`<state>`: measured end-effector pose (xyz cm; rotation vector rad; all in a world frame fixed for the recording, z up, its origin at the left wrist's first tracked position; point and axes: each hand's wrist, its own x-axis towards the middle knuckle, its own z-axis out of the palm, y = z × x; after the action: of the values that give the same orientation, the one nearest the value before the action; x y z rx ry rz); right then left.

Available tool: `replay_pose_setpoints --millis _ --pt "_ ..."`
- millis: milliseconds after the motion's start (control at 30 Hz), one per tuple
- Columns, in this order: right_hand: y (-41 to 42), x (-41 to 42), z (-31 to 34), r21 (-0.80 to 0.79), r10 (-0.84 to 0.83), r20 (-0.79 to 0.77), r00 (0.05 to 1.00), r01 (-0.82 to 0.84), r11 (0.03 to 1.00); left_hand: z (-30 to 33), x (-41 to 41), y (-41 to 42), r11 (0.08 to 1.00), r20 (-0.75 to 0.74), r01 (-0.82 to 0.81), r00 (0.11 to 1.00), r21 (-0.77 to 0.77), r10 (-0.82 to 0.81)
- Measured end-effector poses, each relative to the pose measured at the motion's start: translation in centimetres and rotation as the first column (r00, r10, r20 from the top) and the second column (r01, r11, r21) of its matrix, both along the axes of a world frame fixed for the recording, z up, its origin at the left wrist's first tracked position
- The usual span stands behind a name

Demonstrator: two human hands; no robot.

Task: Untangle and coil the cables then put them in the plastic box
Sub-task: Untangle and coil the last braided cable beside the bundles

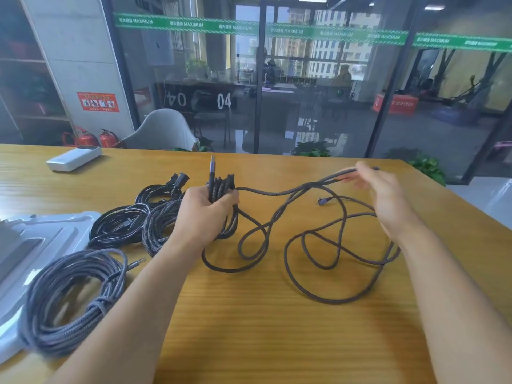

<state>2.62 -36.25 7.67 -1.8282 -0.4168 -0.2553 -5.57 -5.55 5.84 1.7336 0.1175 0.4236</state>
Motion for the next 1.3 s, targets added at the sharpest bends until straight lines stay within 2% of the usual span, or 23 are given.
replay_pose_setpoints --millis 67,133,167,200,233,267,300,333,367,433,467,533,600,667,733,800,867,933,1033,1100,1167,1233,1300 --pt "-0.1 -0.2 0.1 0.101 0.132 -0.212 0.968 -0.113 0.988 0.0 0.0 0.1 1.000 0.001 -0.025 1.000 0.008 0.025" --pt "-0.4 -0.3 0.7 0.274 0.199 -0.333 0.922 -0.107 0.956 0.0 -0.1 0.0 0.998 0.010 -0.037 0.999 0.056 0.036" --pt "-0.3 -0.4 0.8 0.264 0.132 -0.377 0.917 -0.031 0.964 0.0 -0.1 -0.1 0.994 0.021 -0.037 0.999 0.098 0.035" --pt "-0.3 -0.5 0.7 0.148 -0.004 -0.394 0.919 0.068 0.987 0.0 -0.1 -0.2 0.989 0.036 -0.034 0.999 0.147 0.028" --pt "-0.3 -0.7 0.6 -0.083 -0.187 -0.347 0.919 0.168 0.982 0.0 -0.2 -0.3 0.980 0.051 -0.028 0.999 0.196 0.019" --pt "-0.1 -0.7 0.3 -0.361 -0.382 -0.193 0.904 0.296 0.884 0.0 -0.2 -0.5 0.972 0.061 -0.021 0.998 0.236 0.006" --pt "0.2 -0.7 0.1 -0.529 -0.512 0.040 0.858 0.453 0.718 0.0 -0.2 -0.6 0.964 0.067 -0.012 0.998 0.265 -0.006" --pt "0.7 -0.8 0.1 -0.536 -0.528 0.287 0.799 0.591 0.602 -0.1 -0.2 -0.7 0.959 0.071 -0.001 0.997 0.284 -0.020" --pt "1.5 -1.4 0.3 -0.442 -0.446 0.487 0.750 0.653 0.615 -0.1 -0.3 -0.9 0.953 0.074 0.014 0.997 0.303 -0.038" --pt "3.7 -2.5 0.6 -0.359 -0.174 0.658 0.732 0.509 0.782 -0.1 -0.4 -1.3 0.938 0.083 0.037 0.994 0.345 -0.070" --pt "5.0 -3.1 0.5 -0.435 -0.007 0.637 0.771 0.367 0.822 -0.1 -0.4 -1.4 0.930 0.090 0.044 0.992 0.364 -0.082" --pt "7.6 -4.5 0.0 -0.636 0.247 0.423 0.872 0.091 0.766 -0.2 -0.5 -1.3 0.918 0.114 0.047 0.989 0.393 -0.099" --pt "8.6 -4.9 -1.1 -0.671 0.319 0.212 0.924 -0.100 0.735 -0.1 -0.4 -1.0 0.914 0.135 0.041 0.985 0.403 -0.103" --pt "8.0 -4.1 -1.3 -0.571 0.296 0.083 0.951 -0.198 0.797 -0.1 -0.4 -0.8 0.915 0.138 0.046 0.984 0.401 -0.110" --pt "6.7 -3.3 -1.1 -0.539 0.306 -0.054 0.951 -0.285 0.792 -0.1 -0.4 -0.8 0.912 0.131 0.062 0.983 0.405 -0.125" --pt "5.7 -2.9 -0.8 -0.529 0.358 -0.159 0.920 -0.386 0.756 -0.2 -0.4 -1.0 0.901 0.105 0.107 0.981 0.420 -0.166" --pt "5.0 -2.7 -0.5 -0.517 0.345 -0.192 0.919 -0.394 0.760 -0.3 -0.7 -1.5 0.902 0.072 0.161 0.976 0.400 -0.206" --pt "4.0 -1.9 -0.4 -0.556 0.255 -0.170 0.952 -0.306 0.773 -0.3 -0.9 -2.0 0.922 0.054 0.187 0.975 0.339 -0.218" --pt "1.7 0.1 -1.5 -0.710 -0.050 0.070 0.996 0.085 0.699 -0.2 -0.9 -2.0 0.962 0.051 0.181 0.980 0.203 -0.195" --pt "-0.1 1.4 -1.9 -0.662 -0.320 0.188 0.928 0.361 0.657 0.1 -0.9 -1.8 0.981 0.041 0.181 0.982 0.075 -0.184" --pt "-0.8 1.8 -2.1 -0.688 -0.463 0.230 0.856 0.480 0.544 0.5 -1.1 -1.7 0.979 0.031 0.200 0.979 -0.047 -0.199" --pt "0.9 0.8 -2.0 -0.672 -0.423 0.326 0.845 0.522 0.525 0.7 -1.1 -1.7 0.974 0.032 0.210 0.978 -0.086 -0.208" --pt "4.4 -1.6 -1.4 -0.572 -0.160 0.494 0.854 0.458 0.680 0.6 -0.9 -1.8 0.975 0.045 0.208 0.978 -0.081 -0.205"
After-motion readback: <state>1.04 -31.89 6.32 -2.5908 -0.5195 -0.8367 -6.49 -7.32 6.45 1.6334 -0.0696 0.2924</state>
